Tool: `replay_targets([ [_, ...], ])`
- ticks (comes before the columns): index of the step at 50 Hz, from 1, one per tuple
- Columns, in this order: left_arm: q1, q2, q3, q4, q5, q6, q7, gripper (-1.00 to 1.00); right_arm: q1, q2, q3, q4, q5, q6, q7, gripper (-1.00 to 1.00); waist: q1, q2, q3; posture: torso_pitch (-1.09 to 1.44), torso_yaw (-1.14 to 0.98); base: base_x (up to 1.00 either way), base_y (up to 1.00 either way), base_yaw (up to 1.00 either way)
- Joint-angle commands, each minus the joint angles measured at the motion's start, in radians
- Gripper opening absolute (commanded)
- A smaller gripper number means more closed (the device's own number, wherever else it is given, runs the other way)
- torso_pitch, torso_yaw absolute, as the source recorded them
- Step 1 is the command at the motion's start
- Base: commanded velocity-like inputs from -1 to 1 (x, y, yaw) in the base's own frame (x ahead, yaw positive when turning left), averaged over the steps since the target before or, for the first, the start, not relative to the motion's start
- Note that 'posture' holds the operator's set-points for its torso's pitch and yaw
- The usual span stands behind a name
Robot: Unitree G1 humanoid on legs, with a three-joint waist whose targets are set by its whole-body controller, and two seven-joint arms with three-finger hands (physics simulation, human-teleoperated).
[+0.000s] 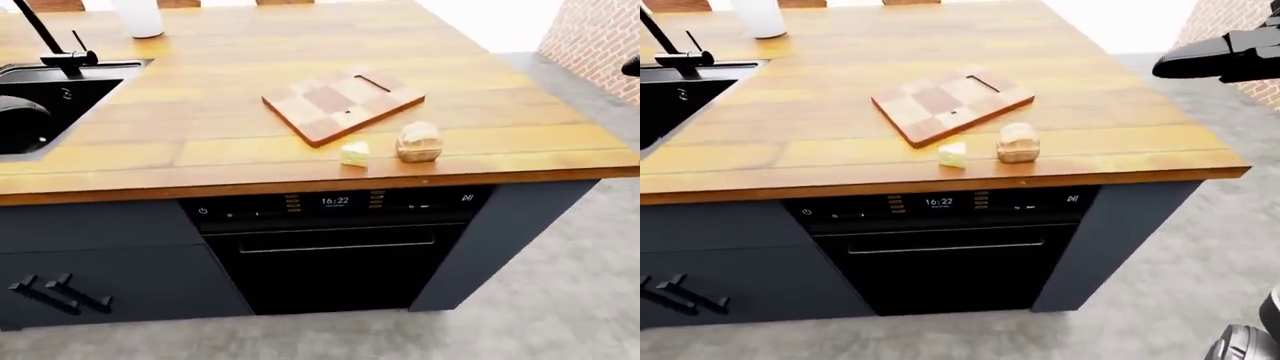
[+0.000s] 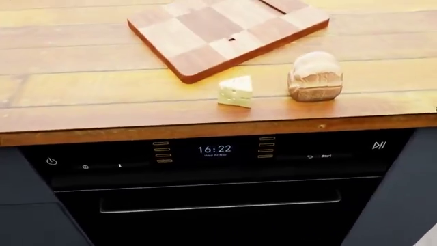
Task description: Place the bread and cheese on the cutting board.
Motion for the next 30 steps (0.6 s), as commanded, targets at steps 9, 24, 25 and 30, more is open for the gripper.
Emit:
replay_targets([
  [9, -0.031, 0.042, 0.011, 0.013, -0.015, -0.014, 0.019, 1.00, -0.031, -0.029, -0.002, -0.007, 0.012, -0.020, -0.003, 1.00, 0.025, -0.017, -0.007, 0.00, 0.00, 0.33, -0.09, 0.00],
  [24, -0.015, 0.090, 0.051, 0.046, -0.045, -0.038, 0.021, 1.00, -0.044, -0.044, -0.002, 0.005, 0.016, -0.025, -0.015, 1.00, 0.010, -0.079, 0.039, 0.00, 0.00, 0.18, -0.04, 0.00],
  [25, -0.018, 0.091, 0.055, 0.048, -0.056, -0.041, 0.024, 1.00, -0.053, -0.049, -0.001, 0.011, 0.021, -0.023, -0.019, 1.00, 0.008, -0.069, 0.039, 0.00, 0.00, 0.00, 0.00, 0.00],
  [30, -0.023, 0.111, 0.039, 0.052, -0.028, -0.054, 0.030, 1.00, -0.073, -0.072, 0.024, 0.026, -0.002, -0.027, -0.018, 1.00, 0.006, -0.043, 0.016, 0.00, 0.00, 0.00, 0.00, 0.00],
])
